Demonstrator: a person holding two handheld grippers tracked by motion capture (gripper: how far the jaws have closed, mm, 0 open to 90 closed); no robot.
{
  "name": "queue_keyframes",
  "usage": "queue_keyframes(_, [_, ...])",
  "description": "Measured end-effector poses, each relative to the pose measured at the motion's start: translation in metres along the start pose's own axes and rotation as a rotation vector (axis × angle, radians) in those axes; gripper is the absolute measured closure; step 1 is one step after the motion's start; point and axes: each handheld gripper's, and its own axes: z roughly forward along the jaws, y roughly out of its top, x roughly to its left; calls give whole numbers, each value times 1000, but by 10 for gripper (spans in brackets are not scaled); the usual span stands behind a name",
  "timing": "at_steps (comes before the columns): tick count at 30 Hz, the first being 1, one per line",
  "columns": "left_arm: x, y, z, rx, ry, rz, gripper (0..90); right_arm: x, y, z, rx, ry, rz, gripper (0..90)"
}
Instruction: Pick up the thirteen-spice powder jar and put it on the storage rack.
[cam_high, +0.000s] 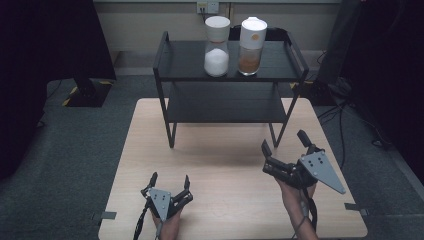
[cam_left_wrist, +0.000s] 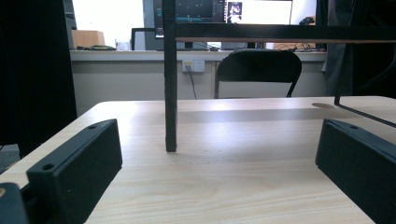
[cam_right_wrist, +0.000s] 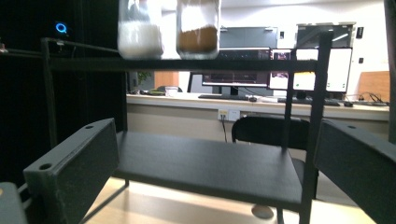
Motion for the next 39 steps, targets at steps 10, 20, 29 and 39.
queue_keyframes(10, [-1, 0, 0, 0, 3, 0, 0, 1, -54, -19, 30, -50, -8, 0])
queue_keyframes(20, [-2, 0, 0, 1, 12, 0, 0, 7, -100, -35, 82, -116, -36, 0])
queue_keyframes(29, [-3, 0, 0, 1, 18, 0, 0, 4, -118, -37, 134, -137, -25, 0])
queue_keyframes(39, [-5, 0, 0, 1, 28, 1, 0, 6, -136, -41, 138, -161, -29, 0])
